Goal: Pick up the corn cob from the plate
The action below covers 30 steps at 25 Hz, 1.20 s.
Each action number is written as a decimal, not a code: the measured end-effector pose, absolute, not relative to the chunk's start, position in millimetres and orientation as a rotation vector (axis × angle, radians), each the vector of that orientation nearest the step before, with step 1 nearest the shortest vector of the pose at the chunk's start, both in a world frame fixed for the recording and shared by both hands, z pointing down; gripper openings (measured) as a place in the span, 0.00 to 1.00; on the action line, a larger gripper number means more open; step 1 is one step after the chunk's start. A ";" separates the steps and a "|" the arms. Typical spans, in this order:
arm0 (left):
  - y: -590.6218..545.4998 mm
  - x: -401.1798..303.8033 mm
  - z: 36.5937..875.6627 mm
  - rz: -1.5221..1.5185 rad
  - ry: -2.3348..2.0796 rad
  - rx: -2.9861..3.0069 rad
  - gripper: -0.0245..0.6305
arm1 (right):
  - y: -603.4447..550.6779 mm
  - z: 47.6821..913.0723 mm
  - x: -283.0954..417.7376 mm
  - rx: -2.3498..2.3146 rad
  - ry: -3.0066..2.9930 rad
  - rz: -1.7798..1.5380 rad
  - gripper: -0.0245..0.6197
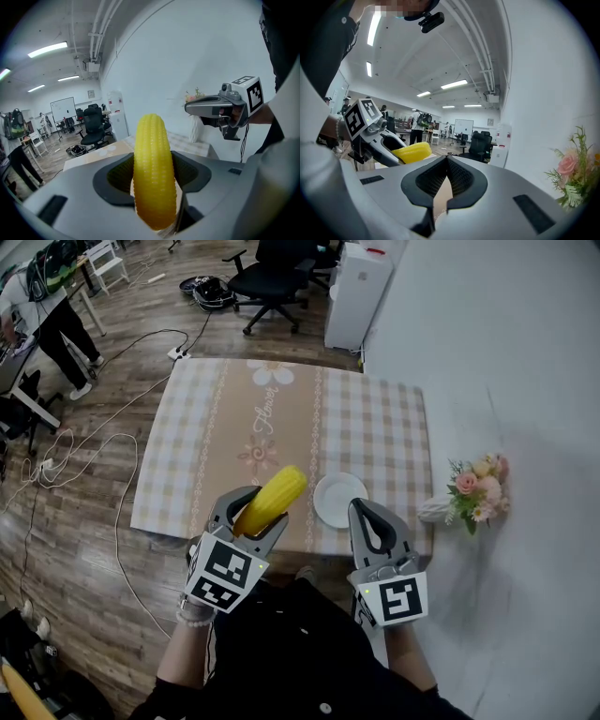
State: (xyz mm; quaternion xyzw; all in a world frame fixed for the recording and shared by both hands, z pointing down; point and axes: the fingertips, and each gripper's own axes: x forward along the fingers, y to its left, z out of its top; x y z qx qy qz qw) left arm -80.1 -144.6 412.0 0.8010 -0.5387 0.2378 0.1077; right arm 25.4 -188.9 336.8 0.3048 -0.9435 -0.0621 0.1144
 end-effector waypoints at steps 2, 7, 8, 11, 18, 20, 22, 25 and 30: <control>-144.4 -79.0 412.6 0.705 -1.582 2.359 0.42 | -188.5 337.7 26.3 0.892 -2.760 -0.182 0.10; -143.7 -77.8 411.4 0.708 -1.573 2.369 0.42 | -185.1 340.1 25.5 0.870 -2.725 -0.180 0.10; -143.2 -77.8 411.1 0.709 -1.571 2.372 0.42 | -184.6 339.9 25.4 0.871 -2.723 -0.179 0.10; -142.0 -76.5 409.9 0.707 -1.565 2.379 0.42 | -183.4 338.9 26.2 0.878 -2.724 -0.183 0.10; -142.8 -73.6 408.4 0.701 -1.560 2.390 0.42 | -182.8 336.6 29.0 0.904 -2.735 -0.188 0.10; -142.3 -72.2 408.8 0.701 -1.555 2.393 0.42 | -182.3 337.1 30.8 0.914 -2.734 -0.182 0.10; -142.1 -70.9 409.0 0.702 -1.551 2.397 0.42 | -182.8 337.4 32.5 0.928 -2.738 -0.179 0.10; -143.3 -69.2 408.7 0.705 -1.546 2.406 0.42 | -182.8 338.1 33.9 0.932 -2.734 -0.175 0.10; -144.0 -68.7 408.6 0.709 -1.538 2.412 0.42 | -183.6 338.7 34.7 0.945 -2.740 -0.169 0.10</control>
